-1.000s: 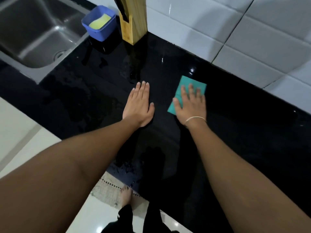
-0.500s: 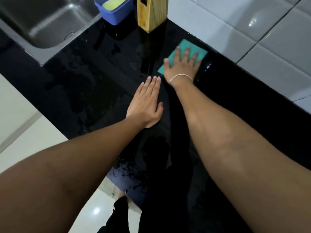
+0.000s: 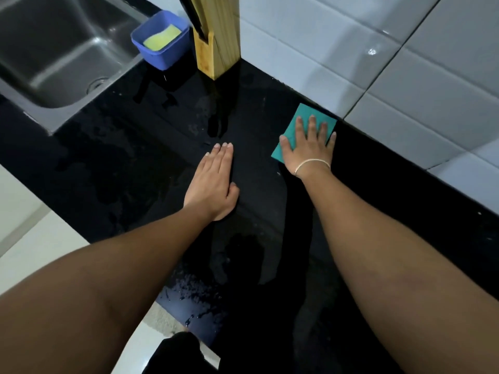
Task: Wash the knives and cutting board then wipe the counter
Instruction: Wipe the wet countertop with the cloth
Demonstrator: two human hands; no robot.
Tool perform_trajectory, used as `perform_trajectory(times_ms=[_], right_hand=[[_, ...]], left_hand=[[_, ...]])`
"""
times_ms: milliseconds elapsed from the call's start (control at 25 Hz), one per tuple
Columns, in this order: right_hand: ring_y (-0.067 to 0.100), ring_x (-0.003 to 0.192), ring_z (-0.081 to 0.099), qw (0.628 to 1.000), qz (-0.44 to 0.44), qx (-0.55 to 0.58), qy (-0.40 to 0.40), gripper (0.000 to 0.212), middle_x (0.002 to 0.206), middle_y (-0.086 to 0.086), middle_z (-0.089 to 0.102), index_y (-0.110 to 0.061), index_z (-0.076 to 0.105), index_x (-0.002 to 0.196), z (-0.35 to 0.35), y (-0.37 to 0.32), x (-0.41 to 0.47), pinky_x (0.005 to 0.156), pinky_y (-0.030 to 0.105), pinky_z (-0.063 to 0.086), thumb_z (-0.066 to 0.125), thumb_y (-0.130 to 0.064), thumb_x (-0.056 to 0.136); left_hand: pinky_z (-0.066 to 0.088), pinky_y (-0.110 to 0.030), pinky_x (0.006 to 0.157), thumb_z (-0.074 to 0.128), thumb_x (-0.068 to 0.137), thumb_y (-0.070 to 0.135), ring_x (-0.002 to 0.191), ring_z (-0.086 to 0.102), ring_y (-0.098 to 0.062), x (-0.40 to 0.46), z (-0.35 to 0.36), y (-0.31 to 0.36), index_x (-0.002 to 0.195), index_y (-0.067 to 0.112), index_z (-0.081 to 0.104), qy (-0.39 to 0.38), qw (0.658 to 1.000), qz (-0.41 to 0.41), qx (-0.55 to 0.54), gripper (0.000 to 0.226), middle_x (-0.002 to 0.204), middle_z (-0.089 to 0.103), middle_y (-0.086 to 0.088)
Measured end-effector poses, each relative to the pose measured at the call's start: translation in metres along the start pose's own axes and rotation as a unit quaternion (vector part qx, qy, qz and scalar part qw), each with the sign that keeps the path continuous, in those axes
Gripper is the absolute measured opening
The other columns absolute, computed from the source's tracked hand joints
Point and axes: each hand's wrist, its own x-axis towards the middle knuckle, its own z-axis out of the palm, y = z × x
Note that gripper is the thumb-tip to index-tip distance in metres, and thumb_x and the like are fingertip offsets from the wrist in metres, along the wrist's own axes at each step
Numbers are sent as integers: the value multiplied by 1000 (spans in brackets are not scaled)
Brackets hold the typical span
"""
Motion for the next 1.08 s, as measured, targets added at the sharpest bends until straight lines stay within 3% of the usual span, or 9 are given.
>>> perform_trajectory(times_ms=[160, 440, 640, 800, 920, 1080], right_hand=[[56, 144, -7, 995, 90, 29, 18, 85, 163, 24, -1, -12, 6, 157, 4, -47, 21, 116, 63, -7, 13, -67, 93], [35, 151, -7, 999, -18, 7, 33, 73, 166, 11, -4, -19, 2, 158, 10, -24, 18, 121, 53, -3, 8, -59, 98], [31, 152, -5, 998, -57, -24, 33, 68, 166, 8, -2, -17, 1, 158, 28, -26, -56, 123, 48, -1, 10, -54, 101], [34, 152, -2, 999, -19, 22, 37, 74, 165, 13, 1, -7, 1, 157, 46, -82, -144, 123, 51, 5, 14, -54, 101], [38, 151, -3, 998, 35, 40, 34, 77, 165, 16, 2, -3, 5, 156, 62, -160, -199, 121, 54, 3, 16, -54, 100], [36, 150, -11, 999, -39, 24, 9, 77, 165, 13, -6, -6, 1, 157, 70, -243, -193, 121, 55, -1, 7, -56, 98]], left_hand=[[9, -40, 126, 33, 91, 35, 154, 4, -22, -1, 7, -2, 158, 5, 5, 1, 1000, 6, 1, 79, 166, 12, -12], [9, -41, 126, 32, 94, 34, 154, 6, -24, -3, 0, -5, 158, 4, 7, -1, 1000, 16, -16, 76, 166, 13, -13], [5, -42, 125, 29, 100, 34, 154, 1, -26, -5, -5, -10, 159, 7, 14, -34, 999, 39, -17, 66, 167, 8, -13], [-2, -45, 125, 20, 103, 46, 154, -10, -24, -16, -15, -50, 160, 19, 5, -77, 995, 60, 6, 65, 168, -4, -4], [-6, -48, 123, 13, 101, 56, 153, -16, -27, -30, -33, -111, 160, 27, -2, -103, 994, 15, 43, 67, 167, -12, -1], [-11, -51, 121, 7, 98, 62, 151, -21, -29, -43, -57, -189, 158, 33, -11, -123, 988, -75, 55, 69, 166, -19, 0]])
